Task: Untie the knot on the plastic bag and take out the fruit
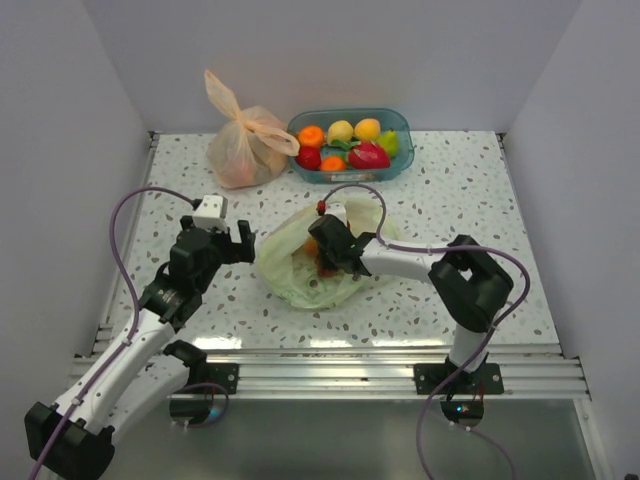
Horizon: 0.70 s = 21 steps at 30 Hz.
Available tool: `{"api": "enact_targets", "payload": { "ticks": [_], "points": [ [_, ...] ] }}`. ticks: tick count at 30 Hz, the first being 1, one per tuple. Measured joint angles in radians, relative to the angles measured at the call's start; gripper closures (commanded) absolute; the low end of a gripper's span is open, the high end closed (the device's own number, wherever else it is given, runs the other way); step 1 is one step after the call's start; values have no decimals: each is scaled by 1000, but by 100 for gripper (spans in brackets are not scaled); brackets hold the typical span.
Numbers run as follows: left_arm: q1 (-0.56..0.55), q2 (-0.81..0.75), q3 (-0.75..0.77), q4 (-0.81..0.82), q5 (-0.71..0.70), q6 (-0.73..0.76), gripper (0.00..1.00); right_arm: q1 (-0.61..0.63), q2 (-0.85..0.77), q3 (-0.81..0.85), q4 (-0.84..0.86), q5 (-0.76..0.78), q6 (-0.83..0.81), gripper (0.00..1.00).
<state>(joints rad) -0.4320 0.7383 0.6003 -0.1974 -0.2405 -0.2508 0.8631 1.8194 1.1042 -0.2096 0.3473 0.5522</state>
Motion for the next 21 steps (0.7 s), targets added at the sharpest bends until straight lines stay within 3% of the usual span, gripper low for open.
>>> {"api": "enact_targets", "payload": {
  "ticks": [2,5,21],
  "points": [
    [0,0,0,0,-6,2,0,0,-3,0,13,2,1,90],
    [0,0,0,0,-16,5,0,0,-15,-7,20,-2,-6,100],
    [0,1,0,-1,-29,8,0,0,-294,-31,-108,-128,-139,100]
  ]
}}
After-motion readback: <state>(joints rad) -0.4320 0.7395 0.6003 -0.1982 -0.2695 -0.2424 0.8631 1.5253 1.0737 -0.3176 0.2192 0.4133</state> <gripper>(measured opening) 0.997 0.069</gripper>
